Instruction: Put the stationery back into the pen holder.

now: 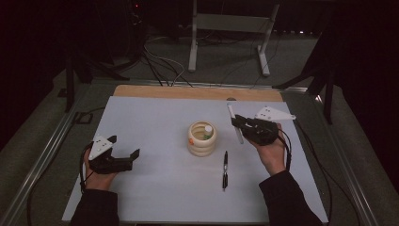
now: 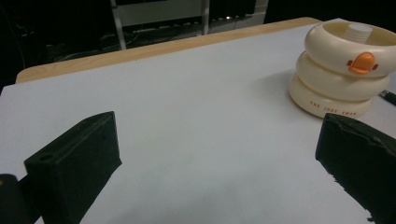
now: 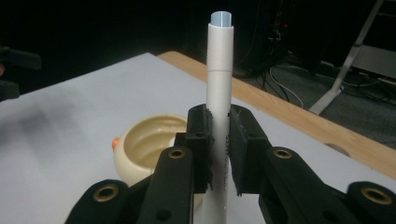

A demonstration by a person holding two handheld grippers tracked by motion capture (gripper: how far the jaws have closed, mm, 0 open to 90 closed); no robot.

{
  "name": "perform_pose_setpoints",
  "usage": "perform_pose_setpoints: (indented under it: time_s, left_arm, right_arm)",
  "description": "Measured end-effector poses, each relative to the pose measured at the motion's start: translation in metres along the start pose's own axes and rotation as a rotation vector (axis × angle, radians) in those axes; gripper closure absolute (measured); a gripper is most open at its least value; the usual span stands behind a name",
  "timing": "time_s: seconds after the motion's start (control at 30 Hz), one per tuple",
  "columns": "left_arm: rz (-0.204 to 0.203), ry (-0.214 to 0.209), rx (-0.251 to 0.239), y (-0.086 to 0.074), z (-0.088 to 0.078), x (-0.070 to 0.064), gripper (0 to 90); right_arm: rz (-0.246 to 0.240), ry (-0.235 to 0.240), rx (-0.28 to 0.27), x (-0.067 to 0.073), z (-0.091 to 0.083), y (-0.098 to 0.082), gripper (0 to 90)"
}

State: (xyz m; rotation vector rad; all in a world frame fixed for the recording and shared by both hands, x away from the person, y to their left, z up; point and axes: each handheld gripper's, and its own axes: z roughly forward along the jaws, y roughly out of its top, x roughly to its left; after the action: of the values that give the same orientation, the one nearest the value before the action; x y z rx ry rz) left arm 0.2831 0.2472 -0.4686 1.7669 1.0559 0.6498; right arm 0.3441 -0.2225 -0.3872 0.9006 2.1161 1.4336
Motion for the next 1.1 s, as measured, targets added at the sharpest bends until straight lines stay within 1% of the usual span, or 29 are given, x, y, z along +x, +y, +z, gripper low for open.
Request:
perform_pose_setpoints:
  time_s: [0.23, 0.37, 0.87, 1.1]
  left_arm:
    - [-0.002, 0.0, -0.003, 0.0, -0.001, 0.0, 0.2]
    - [-0.001, 0.002, -0.005, 0.0, -0.002, 0.001, 0.2]
    - [-0.003, 0.006, -0.007, 0.0, -0.003, 0.002, 0.2]
    - [-0.001, 0.007, -0.006, -0.001, -0.004, 0.002, 0.2]
  right_arm:
    - [-0.006, 0.007, -0.025, 0.004, 0.009, 0.011, 80.0]
    - [0.002, 0.019, -0.039, 0.006, 0.015, 0.015, 80.0]
    - [-0.001, 0.051, -0.06, 0.02, 0.037, 0.028, 79.9]
    - [0.01, 0.071, -0.07, 0.025, 0.046, 0.031, 79.9]
